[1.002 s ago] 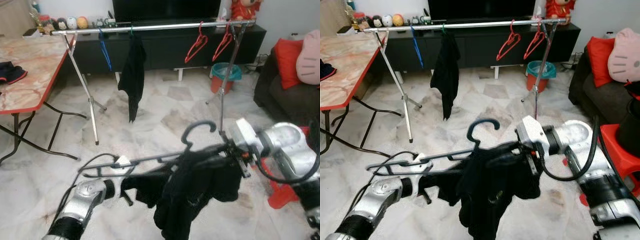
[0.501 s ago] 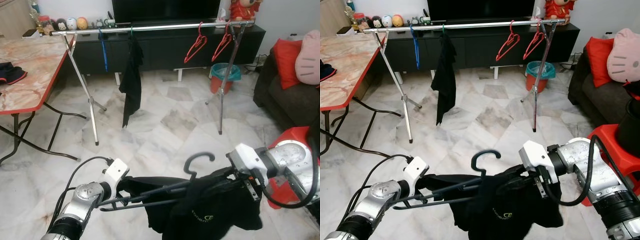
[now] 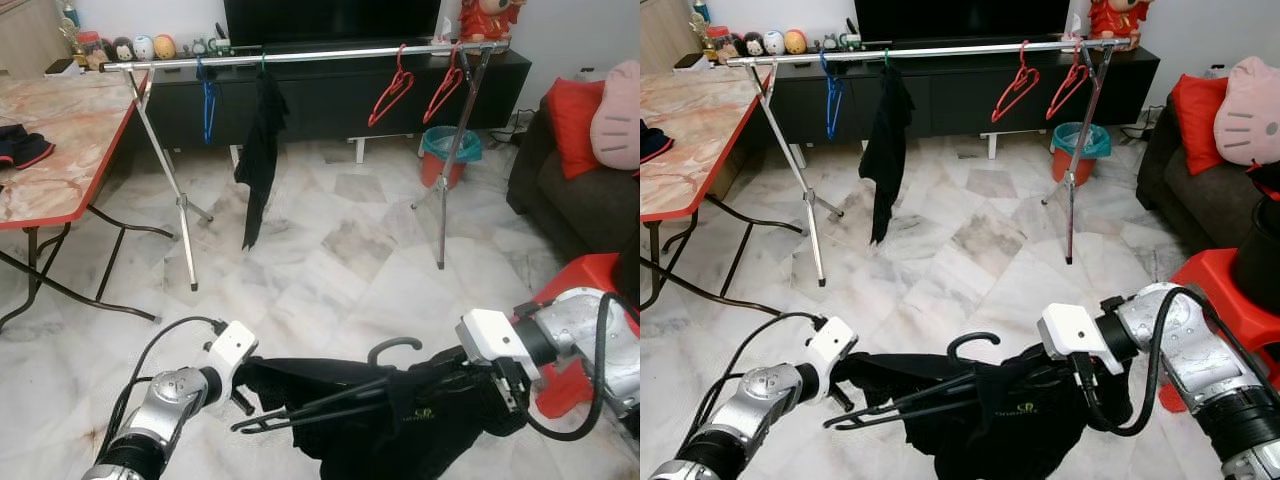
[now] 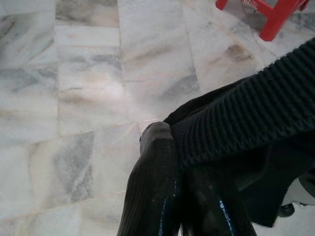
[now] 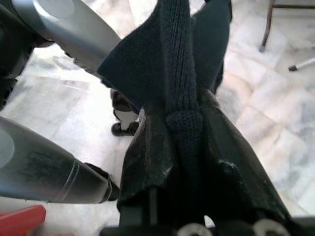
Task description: Hang hanger
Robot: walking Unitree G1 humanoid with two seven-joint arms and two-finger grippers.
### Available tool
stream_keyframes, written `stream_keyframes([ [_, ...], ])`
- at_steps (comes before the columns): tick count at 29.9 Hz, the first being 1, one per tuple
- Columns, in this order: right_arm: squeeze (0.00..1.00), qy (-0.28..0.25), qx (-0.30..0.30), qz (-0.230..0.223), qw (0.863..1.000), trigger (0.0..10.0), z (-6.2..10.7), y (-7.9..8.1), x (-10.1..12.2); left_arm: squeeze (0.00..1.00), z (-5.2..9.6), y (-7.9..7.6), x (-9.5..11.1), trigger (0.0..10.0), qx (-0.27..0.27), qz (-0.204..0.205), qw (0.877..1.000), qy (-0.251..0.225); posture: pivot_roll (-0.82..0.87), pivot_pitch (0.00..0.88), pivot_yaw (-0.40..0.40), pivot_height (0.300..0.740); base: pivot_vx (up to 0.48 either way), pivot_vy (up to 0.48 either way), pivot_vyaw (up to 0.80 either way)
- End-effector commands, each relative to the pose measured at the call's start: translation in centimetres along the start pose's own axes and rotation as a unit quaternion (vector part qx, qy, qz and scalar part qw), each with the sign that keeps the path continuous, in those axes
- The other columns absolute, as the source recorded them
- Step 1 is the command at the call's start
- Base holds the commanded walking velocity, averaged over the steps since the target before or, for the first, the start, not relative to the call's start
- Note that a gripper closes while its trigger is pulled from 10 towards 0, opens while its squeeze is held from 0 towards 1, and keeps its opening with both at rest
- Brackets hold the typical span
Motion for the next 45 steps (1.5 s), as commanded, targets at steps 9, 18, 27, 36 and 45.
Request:
stream_keyframes([
  [9, 0.0, 0.075, -0.061, 0.0, 0.995, 10.0, 3.5, -0.3, -1.3, 0.0, 1.6, 2.5, -2.4, 10.0, 0.067, 0.015, 0.996, 0.049, -0.12, 0.0, 0.042, 0.74, 0.0, 0.0, 0.0],
  [18, 0.0, 0.141, -0.083, 0.005, 0.987, 10.0, 4.3, -0.4, -2.6, 0.0, 1.7, 2.5, -2.5, 10.0, 0.068, 0.011, 0.996, 0.056, -0.12, 0.0, 0.044, 0.74, 0.0, 0.0, 0.0],
  [27, 0.0, 0.2, -0.129, 0.016, 0.971, 10.0, 3.7, -1.2, -4.1, 0.0, 1.7, 2.5, -2.7, 10.0, 0.069, 0.008, 0.996, 0.059, -0.12, 0.0, 0.042, 0.74, 0.0, 0.0, 0.0],
  [36, 0.0, 0.214, -0.096, 0.023, 0.972, 10.0, 2.0, 0.0, -4.9, 0.0, 1.6, 2.7, -1.5, 10.0, 0.065, 0.0, 0.997, 0.047, -0.12, 0.0, 0.042, 0.74, 0.0, 0.0, 0.0],
  [45, 0.0, 0.249, -0.086, 0.032, 0.964, 10.0, 0.1, 0.6, -6.0, 0.0, 1.5, 3.7, 2.1, 10.0, 0.073, -0.01, 0.997, 0.007, -0.11, 0.0, 0.048, 0.74, 0.0, 0.0, 0.0],
])
Point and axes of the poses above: a point about 5 cm out from each wrist's last joint towards the gripper, its own z axis pointing back from the gripper into the wrist, its own x axis along the axis of the wrist's last joint, y = z × x, the point moved 1 cm from there along -z, pointing out of the wrist towards the gripper, and after that the axes turned 10 degrees about z, right-handed, at the moved point
